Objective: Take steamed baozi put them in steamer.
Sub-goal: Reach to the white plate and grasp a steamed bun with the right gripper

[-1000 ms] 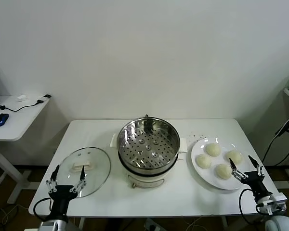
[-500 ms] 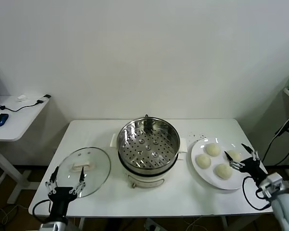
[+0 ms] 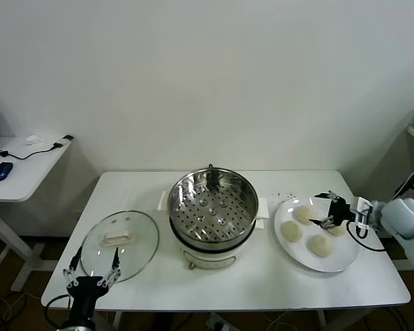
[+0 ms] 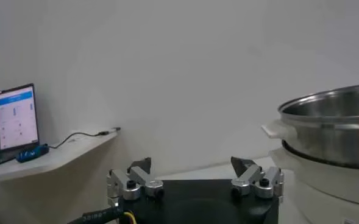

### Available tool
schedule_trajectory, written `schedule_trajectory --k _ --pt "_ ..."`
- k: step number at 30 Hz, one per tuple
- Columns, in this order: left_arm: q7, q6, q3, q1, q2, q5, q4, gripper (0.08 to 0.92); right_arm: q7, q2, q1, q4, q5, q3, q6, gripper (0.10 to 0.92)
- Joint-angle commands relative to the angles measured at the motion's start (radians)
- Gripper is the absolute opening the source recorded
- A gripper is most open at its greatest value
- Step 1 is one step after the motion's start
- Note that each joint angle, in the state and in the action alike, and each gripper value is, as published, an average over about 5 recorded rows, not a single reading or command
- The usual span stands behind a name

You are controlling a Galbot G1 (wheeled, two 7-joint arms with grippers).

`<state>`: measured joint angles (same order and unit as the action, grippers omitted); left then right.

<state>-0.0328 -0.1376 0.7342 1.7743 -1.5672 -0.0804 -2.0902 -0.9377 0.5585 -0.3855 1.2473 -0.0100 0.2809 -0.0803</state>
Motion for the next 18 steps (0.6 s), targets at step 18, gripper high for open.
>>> schedule_trajectory --k 18 --pt "0.003 0.031 0.017 -0.055 0.018 0.007 0.054 0.823 -0.198 0.366 0.566 -0.578 -0.077 0.695 0.054 0.823"
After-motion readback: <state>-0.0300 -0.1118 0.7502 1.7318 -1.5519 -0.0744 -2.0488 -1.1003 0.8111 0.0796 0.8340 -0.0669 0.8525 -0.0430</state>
